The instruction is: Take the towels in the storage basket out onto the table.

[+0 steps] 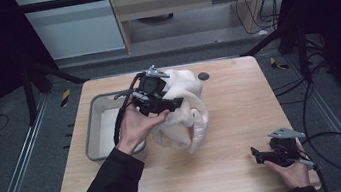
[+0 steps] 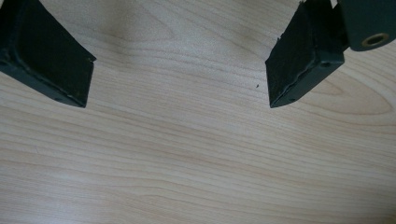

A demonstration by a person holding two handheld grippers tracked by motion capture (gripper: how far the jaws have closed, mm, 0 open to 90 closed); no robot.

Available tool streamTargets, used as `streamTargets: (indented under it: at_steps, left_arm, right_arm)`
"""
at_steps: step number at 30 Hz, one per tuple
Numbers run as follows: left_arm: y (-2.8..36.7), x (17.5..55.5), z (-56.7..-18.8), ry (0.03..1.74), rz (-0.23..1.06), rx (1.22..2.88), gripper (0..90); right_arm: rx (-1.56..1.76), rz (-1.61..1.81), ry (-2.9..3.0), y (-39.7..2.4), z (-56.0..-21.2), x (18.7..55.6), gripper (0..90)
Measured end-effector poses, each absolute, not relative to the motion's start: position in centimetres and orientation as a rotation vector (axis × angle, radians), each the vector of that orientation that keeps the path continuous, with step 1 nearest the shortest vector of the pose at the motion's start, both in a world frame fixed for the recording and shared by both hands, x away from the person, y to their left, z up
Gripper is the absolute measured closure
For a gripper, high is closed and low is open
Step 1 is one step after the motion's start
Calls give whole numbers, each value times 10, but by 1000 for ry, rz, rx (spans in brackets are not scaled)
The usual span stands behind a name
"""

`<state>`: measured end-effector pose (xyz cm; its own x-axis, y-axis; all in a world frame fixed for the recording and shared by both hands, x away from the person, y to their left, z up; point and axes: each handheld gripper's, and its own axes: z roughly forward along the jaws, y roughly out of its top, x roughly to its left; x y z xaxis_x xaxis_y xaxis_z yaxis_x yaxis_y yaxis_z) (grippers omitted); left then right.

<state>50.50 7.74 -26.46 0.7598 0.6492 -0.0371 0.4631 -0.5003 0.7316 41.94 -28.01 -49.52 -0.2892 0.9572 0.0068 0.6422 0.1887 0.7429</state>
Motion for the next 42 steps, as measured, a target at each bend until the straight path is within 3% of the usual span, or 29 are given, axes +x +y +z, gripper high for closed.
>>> streamTargets:
  at_steps: [42]
  left_arm:
    - [24,520,-339,800,221,2266,569]
  right_arm:
    - [1474,897,1989,-282,-494,418,75]
